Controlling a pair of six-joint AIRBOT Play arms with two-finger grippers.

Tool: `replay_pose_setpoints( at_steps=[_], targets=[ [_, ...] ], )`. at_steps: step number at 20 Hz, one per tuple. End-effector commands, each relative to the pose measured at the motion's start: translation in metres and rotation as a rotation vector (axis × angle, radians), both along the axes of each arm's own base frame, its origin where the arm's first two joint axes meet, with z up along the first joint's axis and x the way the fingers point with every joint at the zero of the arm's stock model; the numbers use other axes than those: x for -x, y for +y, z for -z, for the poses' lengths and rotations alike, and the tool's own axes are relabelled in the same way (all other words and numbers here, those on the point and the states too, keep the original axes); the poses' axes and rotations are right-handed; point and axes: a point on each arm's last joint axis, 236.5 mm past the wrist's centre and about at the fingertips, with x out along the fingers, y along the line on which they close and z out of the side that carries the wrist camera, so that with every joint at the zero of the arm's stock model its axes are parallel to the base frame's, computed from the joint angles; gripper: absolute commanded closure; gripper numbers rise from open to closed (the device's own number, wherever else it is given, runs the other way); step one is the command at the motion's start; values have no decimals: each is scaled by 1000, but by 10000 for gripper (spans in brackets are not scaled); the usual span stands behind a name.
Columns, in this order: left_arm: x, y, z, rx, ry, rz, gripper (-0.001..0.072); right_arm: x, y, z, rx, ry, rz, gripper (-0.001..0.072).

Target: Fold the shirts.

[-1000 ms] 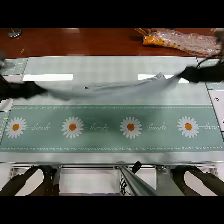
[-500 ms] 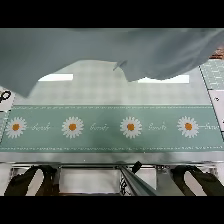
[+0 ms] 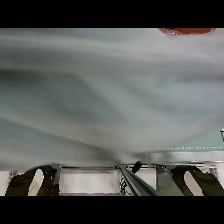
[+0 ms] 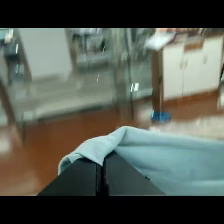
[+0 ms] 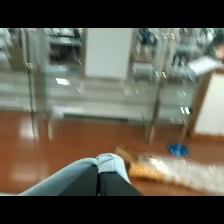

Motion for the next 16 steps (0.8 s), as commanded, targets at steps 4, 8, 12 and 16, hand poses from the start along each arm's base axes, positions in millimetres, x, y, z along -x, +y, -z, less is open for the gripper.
replay_pose_setpoints(
  at_steps=[4,8,12,16],
  targets=[
    [-30,27,172,97,715,-27,688,-41,-9,136,-33,615,-22,685],
    [-82,40,253,210,895,-28,689,-122,-35,226,-61,915,9,685],
    [-156,52,338,281,1018,-20,688,-221,-18,309,-52,1030,-64,685],
    [-241,48,415,370,1095,3,688,-307,9,361,-43,946,-100,685]
  ],
)
